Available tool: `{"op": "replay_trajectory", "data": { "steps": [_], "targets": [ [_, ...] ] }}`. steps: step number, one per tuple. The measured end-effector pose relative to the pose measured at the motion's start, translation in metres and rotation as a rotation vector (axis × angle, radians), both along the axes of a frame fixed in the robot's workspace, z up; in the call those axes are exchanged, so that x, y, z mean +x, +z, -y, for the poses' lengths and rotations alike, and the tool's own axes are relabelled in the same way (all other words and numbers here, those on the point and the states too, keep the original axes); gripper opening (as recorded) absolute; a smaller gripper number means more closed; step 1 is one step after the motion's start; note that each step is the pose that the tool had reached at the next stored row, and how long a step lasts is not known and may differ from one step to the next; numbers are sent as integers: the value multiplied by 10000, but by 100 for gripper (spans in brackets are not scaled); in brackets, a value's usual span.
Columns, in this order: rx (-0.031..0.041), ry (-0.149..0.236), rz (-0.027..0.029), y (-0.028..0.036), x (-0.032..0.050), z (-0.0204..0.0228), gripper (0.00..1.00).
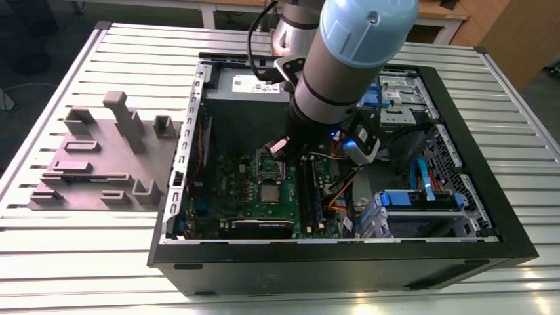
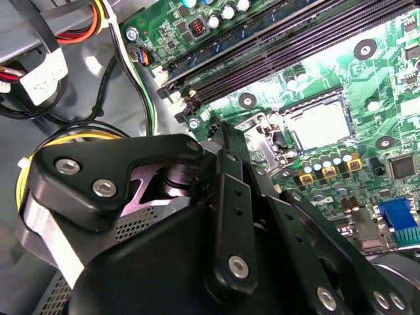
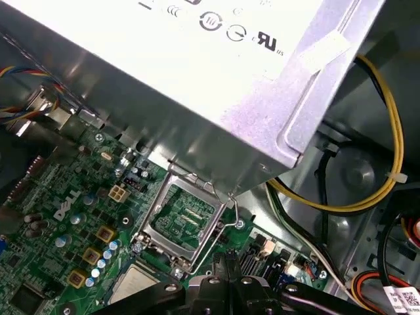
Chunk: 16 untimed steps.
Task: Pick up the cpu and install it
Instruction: 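Close the cpu cover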
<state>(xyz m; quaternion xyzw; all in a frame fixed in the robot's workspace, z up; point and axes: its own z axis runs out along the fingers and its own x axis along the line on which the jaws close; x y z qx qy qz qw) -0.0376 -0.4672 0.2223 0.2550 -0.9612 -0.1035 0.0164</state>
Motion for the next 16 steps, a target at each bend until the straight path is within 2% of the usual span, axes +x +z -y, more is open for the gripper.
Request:
{"op": "replay_trajectory", "data": {
  "steps": [10,14,16],
  "targets": [
    [5,35,-1,-1,0,-2,11],
    [7,520,0,-13,0,-2,11],
    [5,630,-1,-22,10,-12,11]
  ]
}}
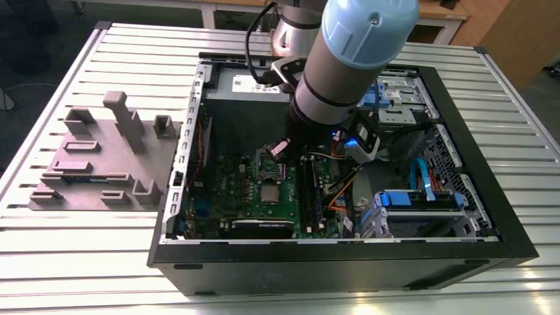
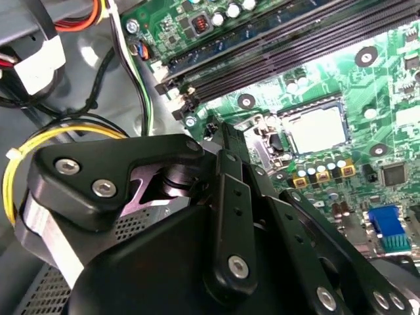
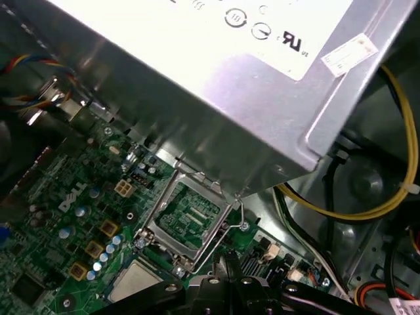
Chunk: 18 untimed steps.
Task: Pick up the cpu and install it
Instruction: 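Close the cpu cover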
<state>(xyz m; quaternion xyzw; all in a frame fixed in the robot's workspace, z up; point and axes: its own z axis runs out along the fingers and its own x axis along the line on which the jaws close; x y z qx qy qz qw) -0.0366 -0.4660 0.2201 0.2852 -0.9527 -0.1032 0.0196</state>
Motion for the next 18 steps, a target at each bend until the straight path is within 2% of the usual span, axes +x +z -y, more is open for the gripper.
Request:
{"op": "replay_trajectory", "data": {
  "steps": [3,5,6,8,9,11,15,18],
  "targets": [
    [34,2,0,-24,21,-50,11],
    [188,2,0,-38,26,-62,11],
    [277,3,-1,-44,28,-66,11],
    [732,2,0,-81,45,-71,11],
    [793,2,0,-91,48,-71,11],
    [861,-1,2,-114,50,-73,11],
    [873,-1,-1,-138,51,-77,11],
    [943,-1,0,-152,51,-96,11]
  ]
}}
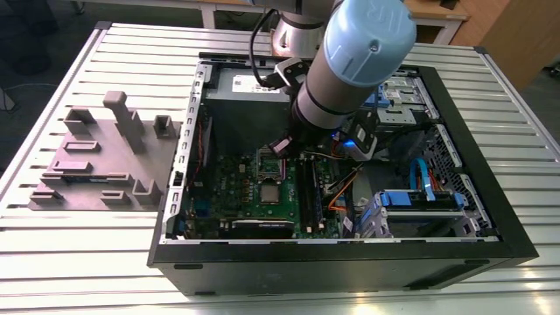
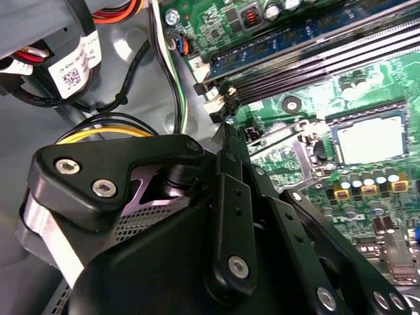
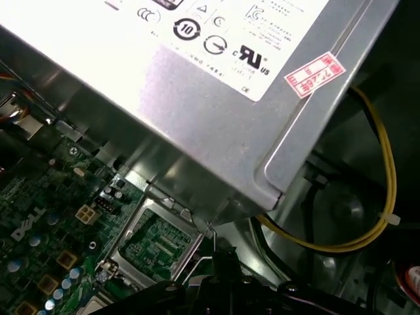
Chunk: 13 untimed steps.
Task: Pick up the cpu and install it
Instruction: 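Close the cpu cover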
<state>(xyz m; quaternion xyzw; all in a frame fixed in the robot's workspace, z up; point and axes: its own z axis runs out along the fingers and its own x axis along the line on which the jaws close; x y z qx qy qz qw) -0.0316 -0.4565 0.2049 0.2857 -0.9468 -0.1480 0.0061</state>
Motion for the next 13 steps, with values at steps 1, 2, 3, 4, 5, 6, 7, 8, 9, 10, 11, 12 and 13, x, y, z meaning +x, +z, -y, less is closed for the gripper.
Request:
{"op": "replay_trajectory", "data": {
  "steps": [1,2,3,4,5,6,7,8,9,10,11,12,13],
  "targets": [
    [24,0,0,-6,0,-11,11],
    [46,0,0,-11,0,-23,11],
    [67,0,0,-17,0,-33,11],
    [92,1,0,-23,1,-40,11],
    [116,2,1,-29,1,-44,11],
    [130,2,1,-34,1,-47,11],
    [140,1,1,-40,0,-49,11],
    [150,-1,0,-45,-1,-50,11],
    [159,-1,0,-49,-4,-51,11],
    [170,0,0,-55,-5,-52,11],
    [179,0,1,-60,-6,-53,11],
    [187,0,0,-65,-8,-54,11],
    [195,0,0,-69,-10,-54,11]
  ]
}}
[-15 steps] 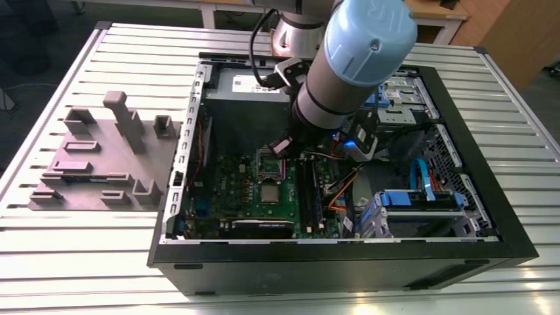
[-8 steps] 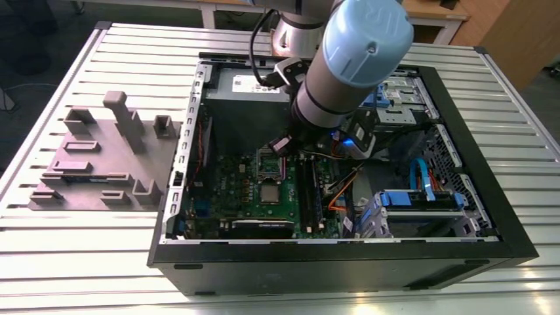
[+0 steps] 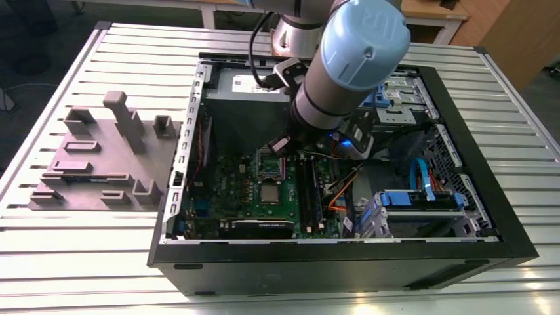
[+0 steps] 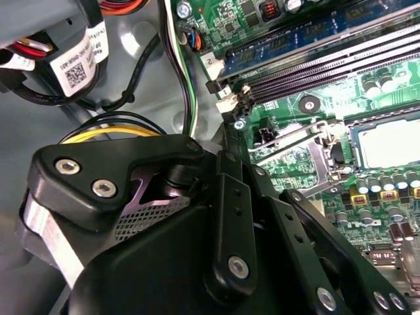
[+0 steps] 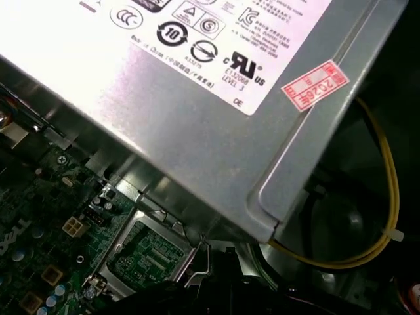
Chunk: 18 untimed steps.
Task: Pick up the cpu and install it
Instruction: 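Close the cpu cover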
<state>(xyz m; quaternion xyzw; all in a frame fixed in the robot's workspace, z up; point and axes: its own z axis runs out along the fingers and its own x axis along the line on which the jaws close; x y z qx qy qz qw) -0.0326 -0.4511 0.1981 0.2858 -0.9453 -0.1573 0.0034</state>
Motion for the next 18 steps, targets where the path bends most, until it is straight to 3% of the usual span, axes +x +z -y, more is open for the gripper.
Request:
{"op": "replay_trajectory", "data": {
  "steps": [5,13,18],
  "targets": [
    [72,0,2,-17,-21,-1,11],
    [66,1,1,-31,-41,-1,11],
    [33,0,0,7,-43,-1,11]
  ]
}}
